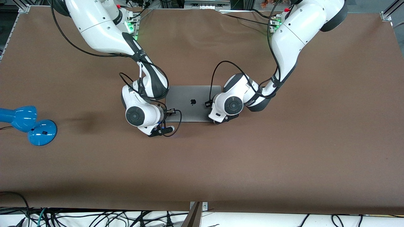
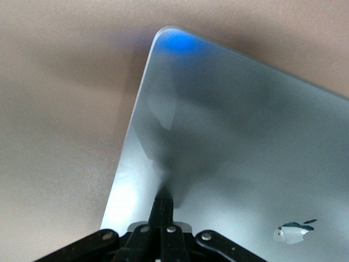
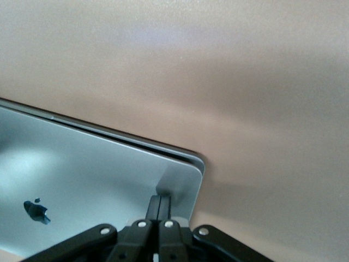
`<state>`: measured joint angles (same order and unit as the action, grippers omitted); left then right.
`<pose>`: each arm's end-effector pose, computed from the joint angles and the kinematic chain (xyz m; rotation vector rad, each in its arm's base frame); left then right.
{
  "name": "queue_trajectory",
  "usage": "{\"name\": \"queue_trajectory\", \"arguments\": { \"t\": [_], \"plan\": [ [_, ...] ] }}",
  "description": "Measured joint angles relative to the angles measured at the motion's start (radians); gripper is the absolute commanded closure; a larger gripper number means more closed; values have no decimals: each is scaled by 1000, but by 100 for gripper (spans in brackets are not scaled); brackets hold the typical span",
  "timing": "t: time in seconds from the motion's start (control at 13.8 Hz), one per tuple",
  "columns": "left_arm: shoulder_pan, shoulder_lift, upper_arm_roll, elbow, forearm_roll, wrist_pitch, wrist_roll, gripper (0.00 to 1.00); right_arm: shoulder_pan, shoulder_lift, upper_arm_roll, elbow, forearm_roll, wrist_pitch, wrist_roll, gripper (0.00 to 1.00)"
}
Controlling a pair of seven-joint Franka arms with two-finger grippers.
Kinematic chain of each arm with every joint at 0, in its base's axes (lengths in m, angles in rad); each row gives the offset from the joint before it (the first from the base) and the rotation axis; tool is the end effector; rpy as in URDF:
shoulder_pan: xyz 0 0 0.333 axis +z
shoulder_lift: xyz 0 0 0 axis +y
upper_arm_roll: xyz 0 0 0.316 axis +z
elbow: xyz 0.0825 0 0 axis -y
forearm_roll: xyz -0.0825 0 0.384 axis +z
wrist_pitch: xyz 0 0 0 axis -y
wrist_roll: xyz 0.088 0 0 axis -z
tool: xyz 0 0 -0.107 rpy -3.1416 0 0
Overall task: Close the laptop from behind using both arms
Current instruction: 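Press the closed lid flat with both grippers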
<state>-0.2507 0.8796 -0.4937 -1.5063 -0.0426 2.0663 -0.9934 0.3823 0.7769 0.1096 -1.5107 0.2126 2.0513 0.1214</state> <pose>0.5341 -0.4283 0.1740 2.8995 0.5704 -0.7086 0.6044 0.3250 0.1901 -2.9162 -0.3326 0.4440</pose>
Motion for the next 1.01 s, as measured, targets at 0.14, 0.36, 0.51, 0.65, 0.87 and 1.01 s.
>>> {"name": "queue_trajectory", "arguments": {
  "t": [0.14,0.36,0.51,0.65,0.87,1.01],
  "plan": [
    [0,0,0,0,0,0,0,100,1,4,0,0,-1,7,-1,100],
    [0,0,0,0,0,0,0,100,1,4,0,0,-1,8,-2,99],
    [0,0,0,0,0,0,0,100,1,4,0,1,-1,10,-4,99],
    [0,0,0,0,0,-1,0,67,0,4,0,5,-1,11,-4,93],
    [0,0,1,9,13,3,0,0,-2,4,-3,35,-1,-2,-4,39],
    [1,-1,1,22,38,3,0,0,-2,3,-5,76,-3,-30,-4,3]
  ]
}}
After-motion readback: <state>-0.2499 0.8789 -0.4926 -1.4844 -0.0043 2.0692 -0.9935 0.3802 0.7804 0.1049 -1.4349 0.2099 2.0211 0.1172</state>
